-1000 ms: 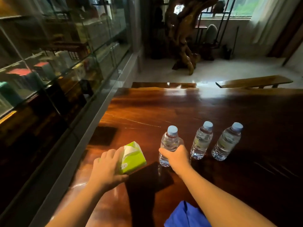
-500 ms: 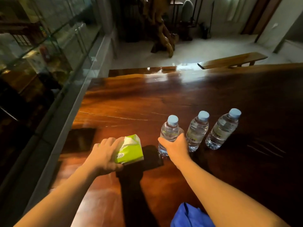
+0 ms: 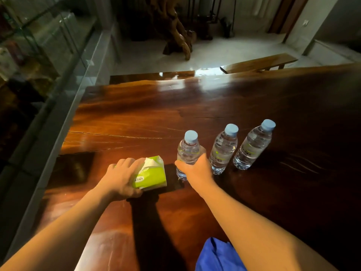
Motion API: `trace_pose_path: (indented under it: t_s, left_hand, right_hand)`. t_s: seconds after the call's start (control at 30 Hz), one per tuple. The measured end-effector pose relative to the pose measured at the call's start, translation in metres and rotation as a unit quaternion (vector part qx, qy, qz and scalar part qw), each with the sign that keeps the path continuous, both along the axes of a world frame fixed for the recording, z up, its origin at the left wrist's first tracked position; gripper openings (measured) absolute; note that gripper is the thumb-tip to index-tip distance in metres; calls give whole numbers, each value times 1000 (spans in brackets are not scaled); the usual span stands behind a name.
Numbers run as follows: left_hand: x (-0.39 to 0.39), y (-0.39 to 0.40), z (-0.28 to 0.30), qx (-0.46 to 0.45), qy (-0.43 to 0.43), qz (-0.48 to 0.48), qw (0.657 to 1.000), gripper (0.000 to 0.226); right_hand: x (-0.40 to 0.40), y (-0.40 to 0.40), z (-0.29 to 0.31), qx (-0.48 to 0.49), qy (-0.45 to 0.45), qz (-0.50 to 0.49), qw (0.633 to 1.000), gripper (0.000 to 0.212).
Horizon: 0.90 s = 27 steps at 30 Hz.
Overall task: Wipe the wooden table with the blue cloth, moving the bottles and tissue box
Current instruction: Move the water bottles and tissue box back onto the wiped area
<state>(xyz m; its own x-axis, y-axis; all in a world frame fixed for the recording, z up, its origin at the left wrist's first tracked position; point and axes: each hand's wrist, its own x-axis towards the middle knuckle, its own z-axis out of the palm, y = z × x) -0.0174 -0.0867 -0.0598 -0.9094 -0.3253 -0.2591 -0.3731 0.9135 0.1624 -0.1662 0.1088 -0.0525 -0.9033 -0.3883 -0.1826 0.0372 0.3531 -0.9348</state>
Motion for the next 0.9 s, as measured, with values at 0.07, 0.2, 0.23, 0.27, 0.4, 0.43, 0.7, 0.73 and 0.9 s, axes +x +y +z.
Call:
trace_pose_path:
  t_s: [0.07,0.2,0.23,0.27,0.4,0.43,0.7,0.73,0.9]
  left_hand:
    - [-3,1,-5,-3,-13,-6,1000,108]
    - [0,4,-12,16,-22,2,1000,112]
    - [2,4,-13,17,-14,3,1000,113]
    - [3,4,-13,14,-7,3,1000,114]
    - [10,2,-7,3,5,25,1000,120]
    - [14,2,-5,5,9,33,999,121]
    - [51,17,19,-9,100,104,989,112]
    - [56,24,23,-15,107,106,988,109]
    - [82,74,31,-30,152,138,978,81]
  right_hand:
    - [0,0,-1,1,1,0,1000,83]
    - [0,1,-2,4,2,1,1000,84]
    - [0,1,-2,5,2,3,1000,84]
    - [0,1,-1,5,2,6,1000,84]
    - [-1,1,2,-10,-2,17,1000,85]
    - [-1,3,3,-12,-4,23,1000,87]
    - [7,43,5,43,-22,36,998,100]
    - [9,51,5,44,-19,41,998,96]
    - [17,96,2,54,-2,59,997,72]
